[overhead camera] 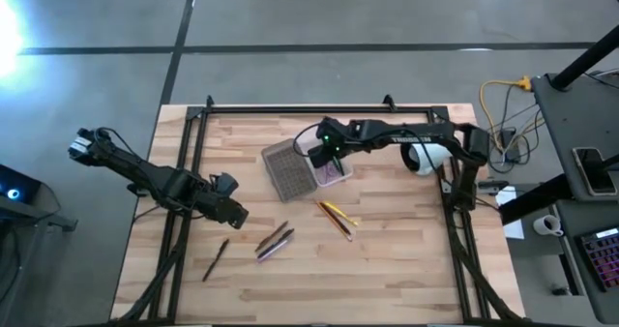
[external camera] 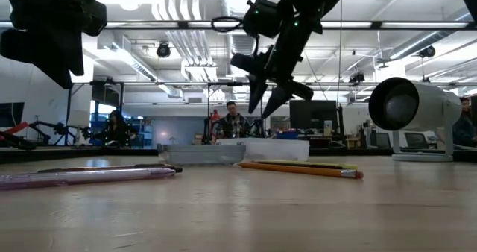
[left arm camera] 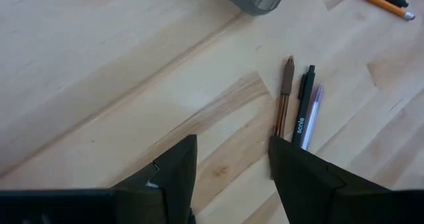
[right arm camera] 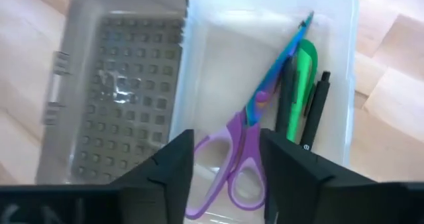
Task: Pick & place school supplies into a supply box
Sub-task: Put the black pen into the black supply box
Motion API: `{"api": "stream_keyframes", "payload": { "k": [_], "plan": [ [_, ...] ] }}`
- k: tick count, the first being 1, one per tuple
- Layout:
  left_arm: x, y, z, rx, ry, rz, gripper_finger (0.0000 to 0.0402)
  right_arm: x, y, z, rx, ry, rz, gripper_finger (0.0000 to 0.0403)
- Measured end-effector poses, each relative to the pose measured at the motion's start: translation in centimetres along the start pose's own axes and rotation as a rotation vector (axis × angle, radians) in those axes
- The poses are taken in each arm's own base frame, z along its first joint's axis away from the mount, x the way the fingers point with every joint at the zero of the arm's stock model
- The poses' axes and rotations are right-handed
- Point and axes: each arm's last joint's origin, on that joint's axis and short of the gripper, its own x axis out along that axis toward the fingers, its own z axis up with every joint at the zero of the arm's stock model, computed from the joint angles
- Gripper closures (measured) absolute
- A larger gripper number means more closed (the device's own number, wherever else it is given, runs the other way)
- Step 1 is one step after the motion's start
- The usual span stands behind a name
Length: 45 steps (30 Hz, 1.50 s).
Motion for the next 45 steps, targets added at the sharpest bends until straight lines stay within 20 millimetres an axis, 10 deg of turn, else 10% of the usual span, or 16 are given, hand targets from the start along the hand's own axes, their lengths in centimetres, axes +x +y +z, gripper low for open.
{"api": "stream_keyframes", "payload": {
  "k": [27,45],
  "plan": [
    [1.2,-0.5,-11.0,-0.126,0.279,0.282,0.0231,-6.7,7.8,-11.1,-0.341,0.069,0.143,0.0213],
    [3.5,-1.1,-12.8,-0.134,0.306,0.327,0.0231,-7.0,7.6,-11.6,-0.322,0.090,0.118,0.0222]
  ]
}}
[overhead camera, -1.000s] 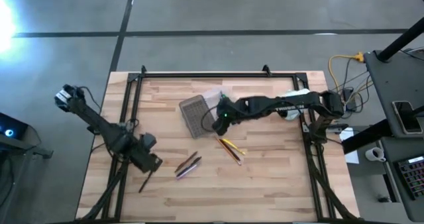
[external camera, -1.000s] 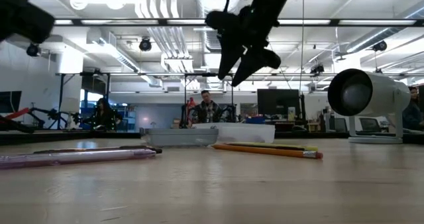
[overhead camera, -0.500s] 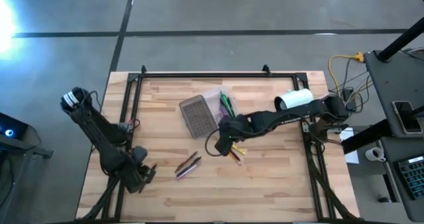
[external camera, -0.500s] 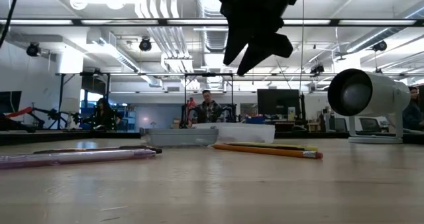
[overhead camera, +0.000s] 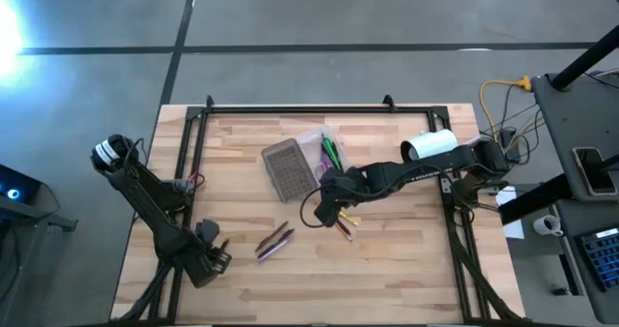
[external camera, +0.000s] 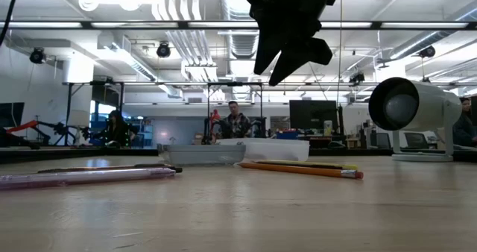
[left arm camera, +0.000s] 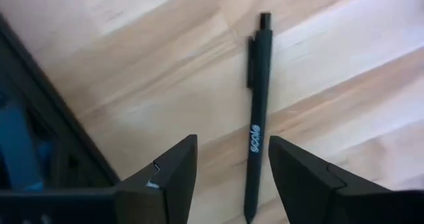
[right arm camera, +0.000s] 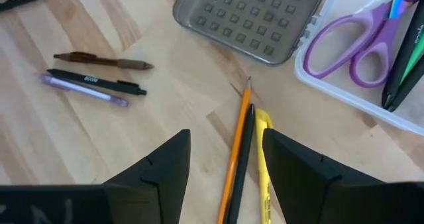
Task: Pick & place school supplies into a supply box
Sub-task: Put the black pen into the black supply box
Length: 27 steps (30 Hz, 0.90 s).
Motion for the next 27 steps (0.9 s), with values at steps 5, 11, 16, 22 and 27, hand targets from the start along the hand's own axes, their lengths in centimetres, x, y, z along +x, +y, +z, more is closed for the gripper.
{"api": "stream_keyframes", "payload": {
  "k": [5,11,16,22,27],
  "plan": [
    [0.8,-0.5,-0.1,0.007,-0.005,-0.106,0.0231,0.0,0.0,0.0,0.001,0.000,0.000,0.0223],
    [3.0,0.0,0.1,0.001,0.004,-0.133,0.0231,0.0,0.0,0.0,0.004,0.001,0.000,0.0223],
    [3.2,0.1,0.1,-0.010,0.003,-0.124,0.0231,0.0,-0.1,0.0,0.021,0.004,-0.004,0.0225],
    [3.6,0.3,0.2,-0.003,-0.006,-0.093,0.0252,0.1,-0.2,-0.2,0.020,0.015,-0.017,0.0225],
    [4.0,0.1,0.1,0.001,-0.005,-0.047,0.0325,0.0,-0.2,-0.2,0.031,0.015,-0.014,0.0225]
  ]
}}
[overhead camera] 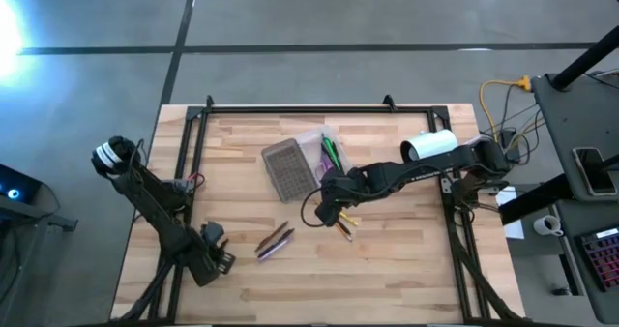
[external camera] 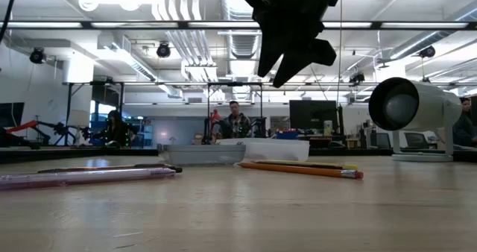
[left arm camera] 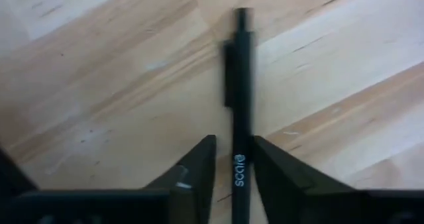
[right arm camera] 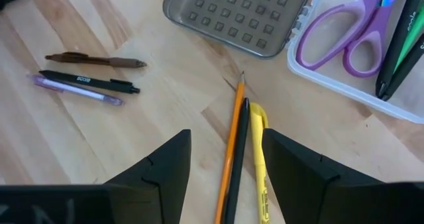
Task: Pick & place school supplies into a supply box
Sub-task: Put the black pen into the black supply box
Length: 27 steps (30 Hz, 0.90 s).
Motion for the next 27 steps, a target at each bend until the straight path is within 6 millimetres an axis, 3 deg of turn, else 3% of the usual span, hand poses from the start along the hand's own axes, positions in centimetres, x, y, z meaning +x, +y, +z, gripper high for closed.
{"api": "stream_keyframes", "payload": {
  "k": [4,8,13,20,27],
  "plan": [
    [0.4,-0.3,-0.1,0.034,-0.011,0.034,0.0385,-0.7,0.2,0.0,-0.001,-0.017,0.013,0.0225],
    [0.4,-1.0,-0.2,0.043,-0.038,0.017,0.0386,-2.6,0.3,-0.4,0.000,-0.081,-0.016,0.0230],
    [-0.8,-2.0,0.4,0.013,-0.168,-0.150,0.0392,-6.8,0.0,-1.5,0.026,-0.219,-0.062,0.0242],
    [-5.2,-2.2,4.0,-0.125,-0.442,-0.578,0.0393,-12.5,-1.5,-3.0,0.133,-0.377,-0.070,0.0259],
    [-7.5,-2.7,10.6,-0.245,-0.646,-0.997,0.0393,-14.3,-2.6,-3.9,0.198,-0.392,-0.072,0.0262]
  ]
}}
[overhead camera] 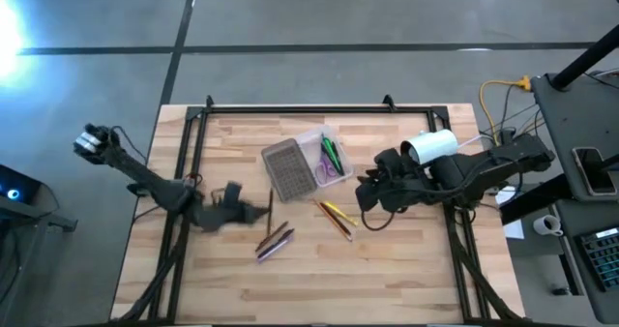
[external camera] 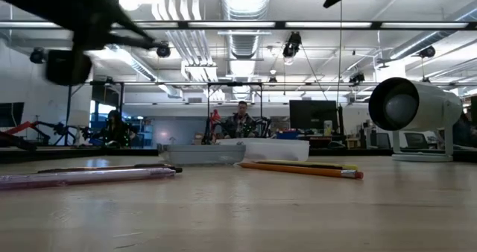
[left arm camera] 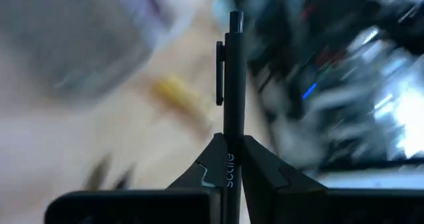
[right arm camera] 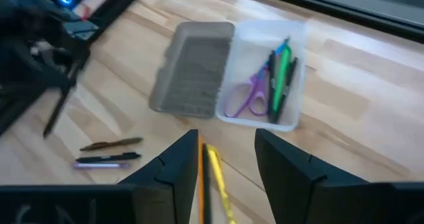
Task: Pick & place school supplies into a supply box
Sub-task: Put the black pen into the black supply box
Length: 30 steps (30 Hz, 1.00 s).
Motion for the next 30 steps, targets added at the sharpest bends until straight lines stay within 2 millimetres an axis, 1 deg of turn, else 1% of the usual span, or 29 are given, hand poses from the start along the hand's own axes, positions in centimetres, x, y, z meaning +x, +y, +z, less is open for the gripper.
{"api": "stream_keyframes", "payload": {
  "k": [2,5,9,15,17,20,23,26,30],
  "plan": [
    [1.3,0.1,1.9,-0.045,-0.086,-0.073,0.0393,-0.1,-0.2,-0.2,-0.007,0.011,-0.016,0.0262],
    [3.3,0.4,5.0,-0.090,-0.186,-0.108,0.0393,-0.1,-0.2,-0.4,-0.016,0.018,-0.016,0.0262],
    [6.6,0.4,8.4,-0.089,-0.180,-0.069,0.0393,0.1,0.0,-0.7,-0.026,0.026,-0.020,0.0262],
    [12.7,-0.5,12.3,-0.089,-0.187,0.012,0.0389,0.1,-0.1,-0.8,0.022,0.030,-0.033,0.0262],
    [14.8,0.0,13.2,-0.090,-0.158,0.100,0.0383,0.1,-0.3,-0.8,0.044,0.034,-0.050,0.0262],
    [17.6,1.4,14.0,-0.102,-0.092,0.217,0.0379,0.0,-0.7,-0.9,0.052,0.041,-0.073,0.0262],
    [19.8,2.0,14.7,-0.124,-0.084,0.233,0.0380,-0.1,-0.7,-1.0,0.051,0.043,-0.072,0.0262],
    [21.1,1.4,15.6,-0.146,-0.106,0.213,0.0373,-0.3,-0.6,-1.1,0.067,0.044,-0.067,0.0262],
    [21.4,1.0,16.9,-0.092,-0.107,0.268,0.0345,-0.5,-0.5,-1.4,0.080,0.047,-0.059,0.0261]
  ]
}}
